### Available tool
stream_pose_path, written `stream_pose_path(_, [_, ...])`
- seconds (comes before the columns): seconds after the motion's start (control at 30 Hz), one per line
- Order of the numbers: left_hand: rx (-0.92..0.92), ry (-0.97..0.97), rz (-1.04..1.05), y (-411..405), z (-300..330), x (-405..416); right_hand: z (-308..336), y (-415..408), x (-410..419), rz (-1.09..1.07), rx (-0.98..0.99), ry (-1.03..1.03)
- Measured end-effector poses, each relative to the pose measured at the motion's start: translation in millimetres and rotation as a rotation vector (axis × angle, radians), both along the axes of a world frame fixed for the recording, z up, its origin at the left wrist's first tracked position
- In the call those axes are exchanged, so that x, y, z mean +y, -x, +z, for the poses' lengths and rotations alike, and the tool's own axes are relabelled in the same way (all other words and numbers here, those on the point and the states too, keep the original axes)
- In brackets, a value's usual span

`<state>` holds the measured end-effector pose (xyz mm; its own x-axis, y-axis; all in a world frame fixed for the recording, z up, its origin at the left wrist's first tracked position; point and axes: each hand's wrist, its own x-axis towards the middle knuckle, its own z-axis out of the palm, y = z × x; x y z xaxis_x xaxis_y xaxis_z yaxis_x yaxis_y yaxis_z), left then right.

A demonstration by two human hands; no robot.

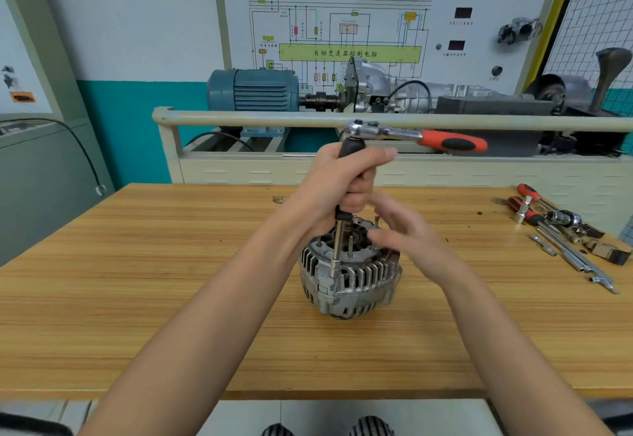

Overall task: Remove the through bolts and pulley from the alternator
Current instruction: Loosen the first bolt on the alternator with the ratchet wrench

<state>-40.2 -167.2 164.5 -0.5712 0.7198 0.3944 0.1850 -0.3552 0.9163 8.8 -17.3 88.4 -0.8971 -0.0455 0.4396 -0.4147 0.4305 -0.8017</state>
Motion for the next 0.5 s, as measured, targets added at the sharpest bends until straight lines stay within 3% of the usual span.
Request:
stream_pose_path(0.17, [-0.087,-0.1,0.083,6,-4,-9,65,-20,-10,0.363,0.272,0.81])
stream_pose_path(0.3, [-0.048,-0.068,0.127,0,-5,-4,105,-25,-44,0.29,0.406,1.198])
stream_pose_path(0.37, [-0.065,-0.076,0.186,0,-4,-3,112,-30,-59,0.316,0.472,1.219])
stream_pose_path(0.5, [-0.088,-0.098,0.297,-3,-4,0,91,-35,-99,0.117,0.794,0.825])
